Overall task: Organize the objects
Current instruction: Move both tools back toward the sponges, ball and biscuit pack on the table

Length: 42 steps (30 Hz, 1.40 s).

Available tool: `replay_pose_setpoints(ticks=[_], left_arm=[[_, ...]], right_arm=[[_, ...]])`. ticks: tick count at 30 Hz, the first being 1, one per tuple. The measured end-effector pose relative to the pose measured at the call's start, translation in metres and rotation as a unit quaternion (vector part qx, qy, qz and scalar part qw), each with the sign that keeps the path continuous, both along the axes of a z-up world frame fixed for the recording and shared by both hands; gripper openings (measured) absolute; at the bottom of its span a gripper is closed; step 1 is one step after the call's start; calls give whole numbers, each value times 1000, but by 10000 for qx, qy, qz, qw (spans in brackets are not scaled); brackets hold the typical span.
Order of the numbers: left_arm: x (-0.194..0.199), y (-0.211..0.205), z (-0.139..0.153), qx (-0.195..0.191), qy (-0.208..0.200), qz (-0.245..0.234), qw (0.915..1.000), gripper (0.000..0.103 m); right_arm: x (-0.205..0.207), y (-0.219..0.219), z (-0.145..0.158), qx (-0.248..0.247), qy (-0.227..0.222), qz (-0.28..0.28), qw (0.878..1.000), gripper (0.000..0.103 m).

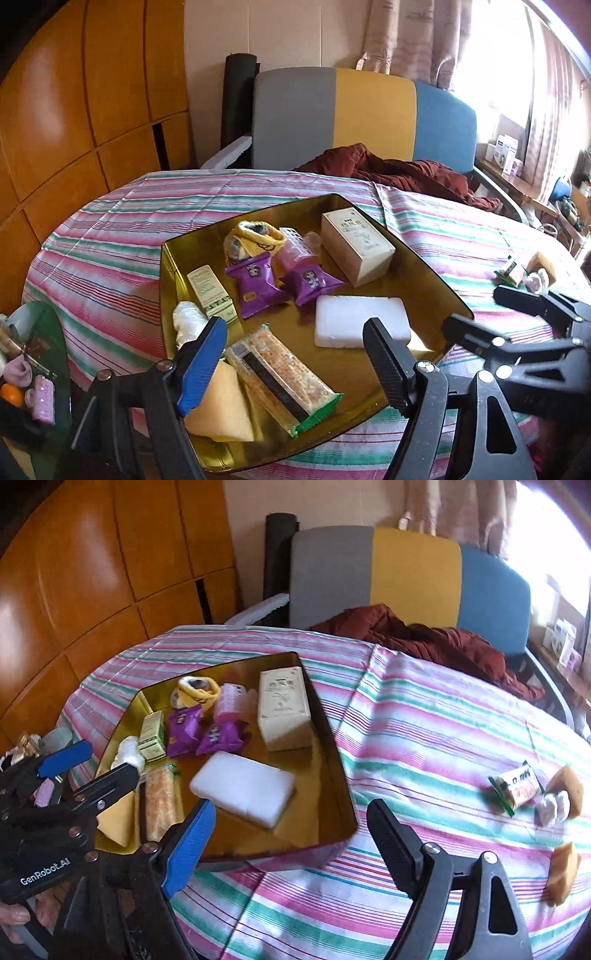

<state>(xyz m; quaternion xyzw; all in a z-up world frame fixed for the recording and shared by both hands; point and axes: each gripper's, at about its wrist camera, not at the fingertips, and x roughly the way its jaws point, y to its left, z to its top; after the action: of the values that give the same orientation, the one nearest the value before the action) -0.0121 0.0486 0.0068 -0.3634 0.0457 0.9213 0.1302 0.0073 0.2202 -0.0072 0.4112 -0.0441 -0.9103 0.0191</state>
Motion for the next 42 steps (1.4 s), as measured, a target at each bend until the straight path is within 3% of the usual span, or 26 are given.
replay_pose_setpoints(ticks=[2,8,14,19,26,29,31,36,42], left_arm=[[0,3,-2,-34,-32,-39,10000,77],[1,12,-5,-51,-102,-211,9997,77],[1,24,-8,-27,-196,-482,9986,77],[-3,38,-5,-36,-192,-671,9976,77],[-5,70,3,-93,-108,-1033,9945,77],[-6,88,5,-165,-92,-1228,9923,77],[-7,99,5,-202,-90,-1333,9908,78],[-11,134,2,-259,-164,-1630,9861,78],[-8,172,-4,-325,-260,-1996,9790,78]], right_arm=[[4,14,0,-6,0,-148,9999,103],[14,70,7,54,-31,-762,9971,103],[38,153,19,92,-51,-1734,9848,103],[68,228,30,5,-17,-2688,9632,103],[109,311,15,-883,55,-3873,9177,103],[120,328,5,-1616,227,-4041,9000,103],[123,328,6,-1730,345,-4129,8935,103],[127,331,3,-2027,469,-4163,8851,103],[122,333,-4,-2206,364,-4095,8845,103]])
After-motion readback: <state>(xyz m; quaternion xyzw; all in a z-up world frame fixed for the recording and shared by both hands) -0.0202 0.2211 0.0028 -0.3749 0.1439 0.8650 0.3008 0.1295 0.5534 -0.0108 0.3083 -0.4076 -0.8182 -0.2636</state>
